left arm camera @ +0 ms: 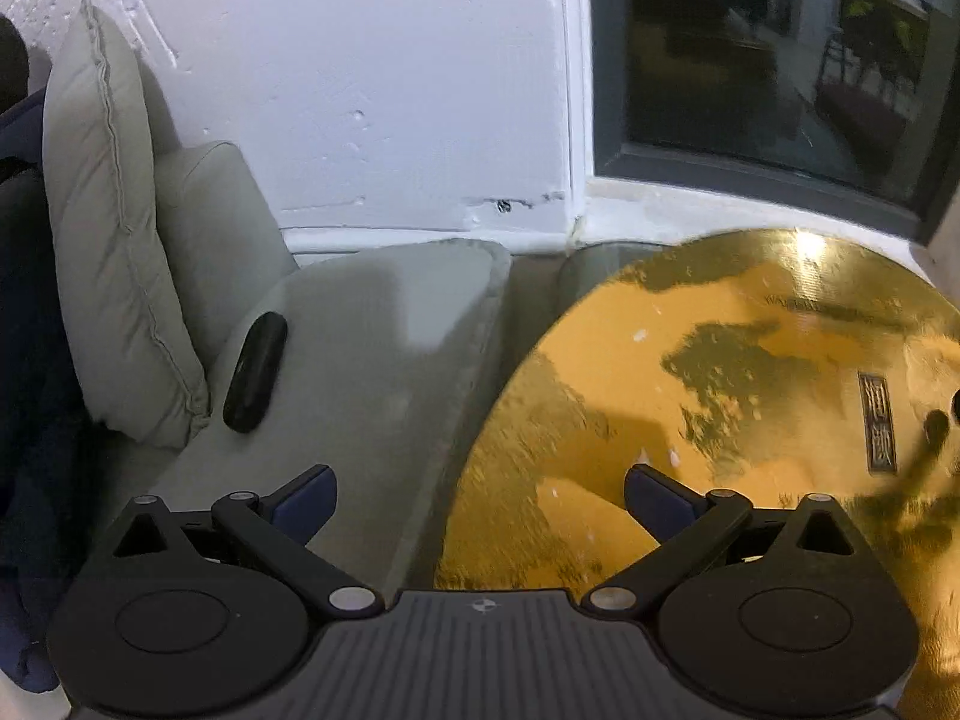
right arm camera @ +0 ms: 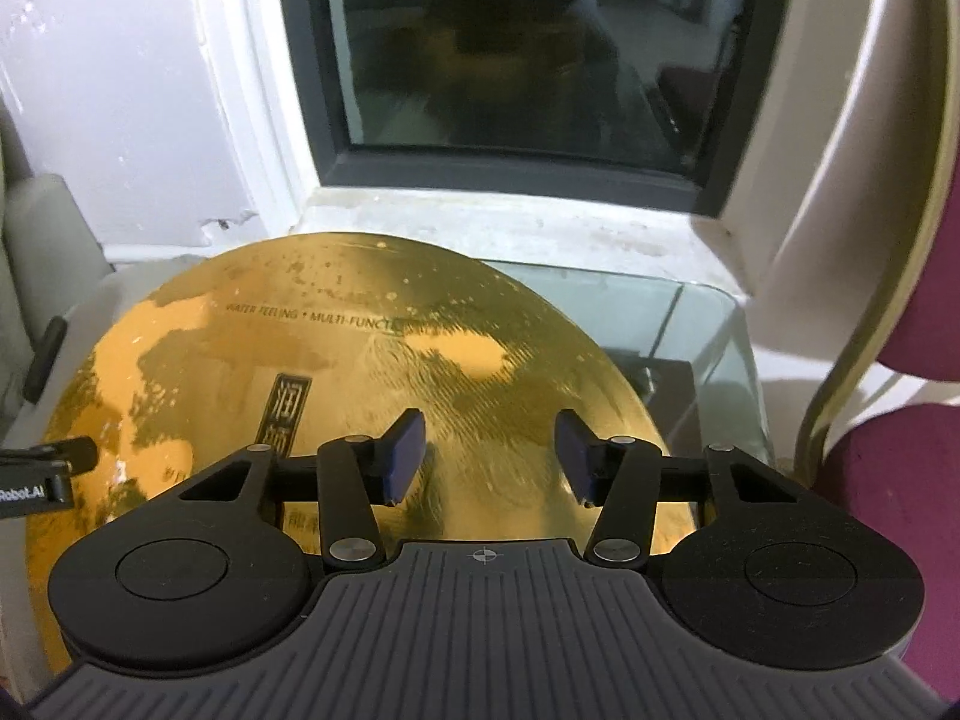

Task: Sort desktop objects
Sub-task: 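Push the lid down flat onto the box with both grippers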

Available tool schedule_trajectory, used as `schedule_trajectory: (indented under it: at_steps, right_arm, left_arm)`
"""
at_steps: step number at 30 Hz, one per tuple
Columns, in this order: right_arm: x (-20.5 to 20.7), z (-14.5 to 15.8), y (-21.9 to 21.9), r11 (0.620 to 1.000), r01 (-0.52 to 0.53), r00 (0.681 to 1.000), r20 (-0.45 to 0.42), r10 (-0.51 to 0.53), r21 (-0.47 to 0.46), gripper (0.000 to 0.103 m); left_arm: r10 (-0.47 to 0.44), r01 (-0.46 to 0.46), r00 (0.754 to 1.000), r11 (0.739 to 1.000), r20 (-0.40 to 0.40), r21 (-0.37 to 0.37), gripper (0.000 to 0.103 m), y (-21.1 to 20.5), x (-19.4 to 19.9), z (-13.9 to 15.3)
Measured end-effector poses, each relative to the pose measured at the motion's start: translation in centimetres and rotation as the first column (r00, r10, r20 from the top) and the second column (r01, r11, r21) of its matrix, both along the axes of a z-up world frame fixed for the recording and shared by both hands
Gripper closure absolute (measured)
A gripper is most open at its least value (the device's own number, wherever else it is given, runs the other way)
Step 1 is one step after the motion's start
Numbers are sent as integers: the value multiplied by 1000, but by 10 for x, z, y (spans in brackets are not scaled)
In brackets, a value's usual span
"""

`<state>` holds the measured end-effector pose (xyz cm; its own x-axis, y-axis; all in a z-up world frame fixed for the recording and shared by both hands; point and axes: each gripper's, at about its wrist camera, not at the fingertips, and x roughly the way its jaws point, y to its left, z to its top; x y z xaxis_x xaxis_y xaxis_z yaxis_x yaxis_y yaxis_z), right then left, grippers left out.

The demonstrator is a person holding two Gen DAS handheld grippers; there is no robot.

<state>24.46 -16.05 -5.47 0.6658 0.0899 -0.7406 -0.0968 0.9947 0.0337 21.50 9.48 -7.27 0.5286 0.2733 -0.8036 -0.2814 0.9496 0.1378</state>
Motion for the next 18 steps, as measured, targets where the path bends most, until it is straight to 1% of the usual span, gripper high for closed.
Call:
schedule_trajectory:
  at_steps: [3, 7, 9, 11, 13, 15, 18]
  right_arm:
    - [8, -3, 7, 1000, -6, 1000, -1, 6, -6, 49]
    - [17, -4, 13, 1000, -9, 1000, 3, 9, -12, 48]
    - [21, -4, 14, 1000, -12, 1000, -1, 12, -18, 48]
    - [20, -2, 15, 1000, -12, 1000, -16, 12, -20, 49]
    - [11, 1, 14, 1000, -16, 999, -30, 15, -7, 49]
    - [-5, 3, 12, 1000, -25, 999, -41, 26, 16, 49]
    - [-34, -2, 11, 998, -62, 996, -70, 63, 26, 49]
  left_arm:
    - [14, -14, 1000, 1000, 13, 15, 0, 3, 5, 1]
    - [13, -13, 1000, 1000, 23, 12, 0, 4, 12, 0]
    - [5, -5, 1000, 1000, 13, 27, 0, 1, 15, 1]
    - [-6, 6, 1000, 999, -17, 35, 1, -1, 13, 3]
    - [-28, 29, 999, 999, -36, 31, 1, -5, 2, 4]
    - [-59, 61, 997, 998, -43, 29, 1, -13, -16, 4]
    - [-112, 114, 992, 993, -55, 24, 1, -27, -43, 0]
